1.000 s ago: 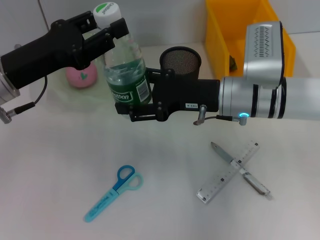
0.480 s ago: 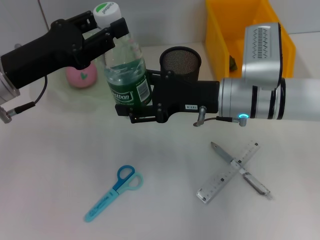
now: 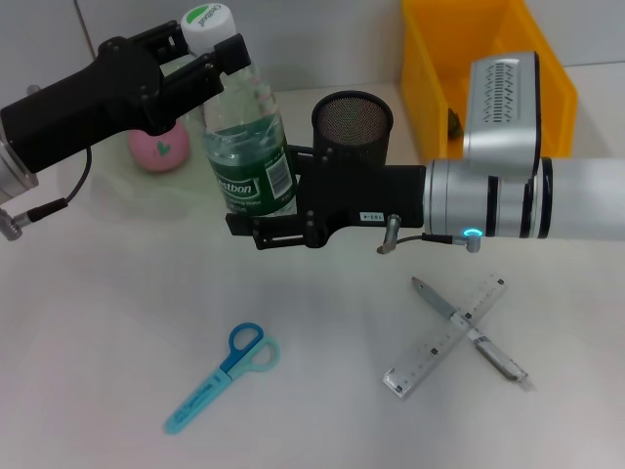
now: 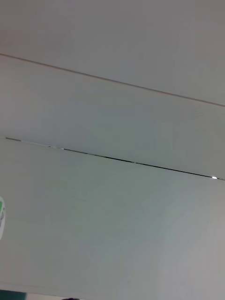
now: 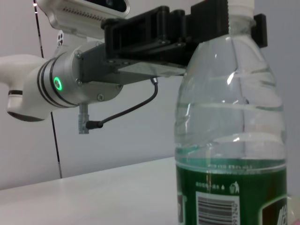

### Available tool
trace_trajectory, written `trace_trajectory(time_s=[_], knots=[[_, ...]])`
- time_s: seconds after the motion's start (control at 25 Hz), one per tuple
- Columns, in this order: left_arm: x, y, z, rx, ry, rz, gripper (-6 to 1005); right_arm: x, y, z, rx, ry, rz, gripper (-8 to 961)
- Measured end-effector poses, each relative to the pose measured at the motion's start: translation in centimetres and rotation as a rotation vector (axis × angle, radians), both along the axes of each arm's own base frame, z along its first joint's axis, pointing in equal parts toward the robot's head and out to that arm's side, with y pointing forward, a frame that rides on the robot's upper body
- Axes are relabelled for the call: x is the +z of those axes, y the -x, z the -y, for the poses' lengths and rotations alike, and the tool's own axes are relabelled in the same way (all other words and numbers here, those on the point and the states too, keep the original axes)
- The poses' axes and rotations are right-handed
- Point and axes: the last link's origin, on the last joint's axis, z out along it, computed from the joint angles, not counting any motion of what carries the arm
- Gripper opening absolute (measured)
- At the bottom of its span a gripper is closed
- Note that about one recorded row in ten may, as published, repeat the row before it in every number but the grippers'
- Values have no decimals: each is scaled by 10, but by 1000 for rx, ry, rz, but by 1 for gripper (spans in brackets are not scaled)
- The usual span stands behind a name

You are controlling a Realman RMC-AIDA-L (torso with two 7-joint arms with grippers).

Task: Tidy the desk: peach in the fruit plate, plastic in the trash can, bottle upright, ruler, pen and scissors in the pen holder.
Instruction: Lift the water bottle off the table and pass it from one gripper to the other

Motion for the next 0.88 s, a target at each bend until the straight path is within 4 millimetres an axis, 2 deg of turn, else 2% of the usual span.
trace_trajectory(time_s=[0.88], knots=[[12, 3, 0, 0, -16, 30, 443, -8, -14, 5, -28, 5, 63, 808]])
